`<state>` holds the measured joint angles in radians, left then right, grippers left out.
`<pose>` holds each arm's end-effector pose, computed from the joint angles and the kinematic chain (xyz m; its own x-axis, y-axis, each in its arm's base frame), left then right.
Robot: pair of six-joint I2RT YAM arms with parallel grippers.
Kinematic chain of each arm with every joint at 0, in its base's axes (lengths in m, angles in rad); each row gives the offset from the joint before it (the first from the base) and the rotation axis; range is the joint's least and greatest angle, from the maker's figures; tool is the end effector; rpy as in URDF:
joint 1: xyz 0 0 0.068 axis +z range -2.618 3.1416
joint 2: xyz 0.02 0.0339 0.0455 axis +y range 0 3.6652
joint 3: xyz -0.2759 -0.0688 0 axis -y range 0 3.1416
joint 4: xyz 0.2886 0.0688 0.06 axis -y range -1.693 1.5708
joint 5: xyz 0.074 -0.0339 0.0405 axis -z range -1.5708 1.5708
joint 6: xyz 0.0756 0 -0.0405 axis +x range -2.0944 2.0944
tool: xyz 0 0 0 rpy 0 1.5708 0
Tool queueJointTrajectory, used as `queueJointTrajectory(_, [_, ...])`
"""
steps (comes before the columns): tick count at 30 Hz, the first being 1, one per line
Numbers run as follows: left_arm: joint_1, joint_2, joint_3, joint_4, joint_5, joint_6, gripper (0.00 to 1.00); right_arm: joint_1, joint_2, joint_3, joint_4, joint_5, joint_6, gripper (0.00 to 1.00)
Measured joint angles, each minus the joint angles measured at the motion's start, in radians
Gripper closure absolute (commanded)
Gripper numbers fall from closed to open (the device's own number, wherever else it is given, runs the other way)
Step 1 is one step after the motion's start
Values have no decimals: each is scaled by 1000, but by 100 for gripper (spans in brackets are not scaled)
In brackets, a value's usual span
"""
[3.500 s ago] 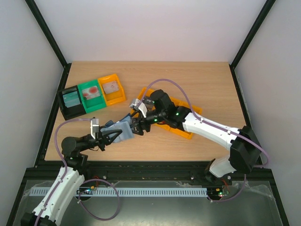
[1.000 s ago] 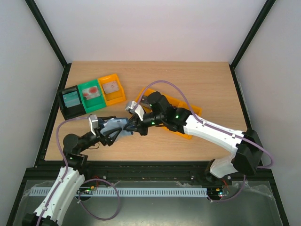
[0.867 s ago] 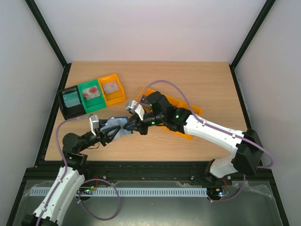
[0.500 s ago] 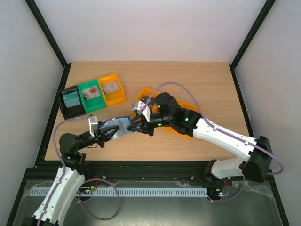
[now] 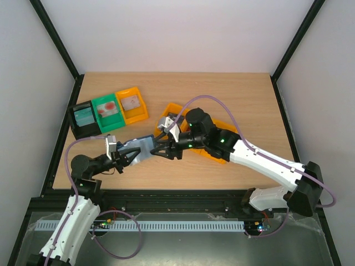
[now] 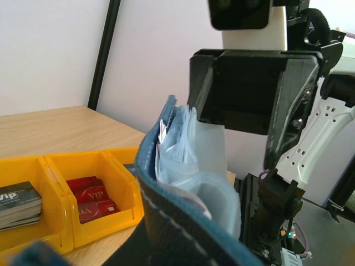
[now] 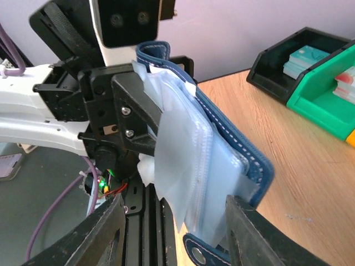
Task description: Take the credit cards out of the card holder
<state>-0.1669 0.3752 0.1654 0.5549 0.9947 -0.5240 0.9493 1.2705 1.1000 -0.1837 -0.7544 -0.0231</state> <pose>0.1536 -0.0902 0.2522 -0.1458 -0.2518 -0.9567 0.9190 0.3235 -0.2252 0.1641 0.3180 0.3424 -0.1796 -0.2796 -0.9432 -0.9708 -0.1044 0.2158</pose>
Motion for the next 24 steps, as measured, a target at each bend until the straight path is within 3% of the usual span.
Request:
queueJointTrajectory(8, [0, 0, 0, 0, 15, -3, 98, -1, 57, 0, 11, 20, 1, 49])
queueJointTrajectory(18, [-3, 5, -3, 3, 35, -6, 98, -19, 100, -5, 10, 90, -6, 34])
queueJointTrajectory(21, [-3, 5, -3, 3, 39, -7, 98, -21, 112, -5, 9, 103, -8, 34])
queueJointTrajectory(24, [-3, 5, -3, 5, 42, -7, 98, -21, 112, -5, 9, 105, -11, 42])
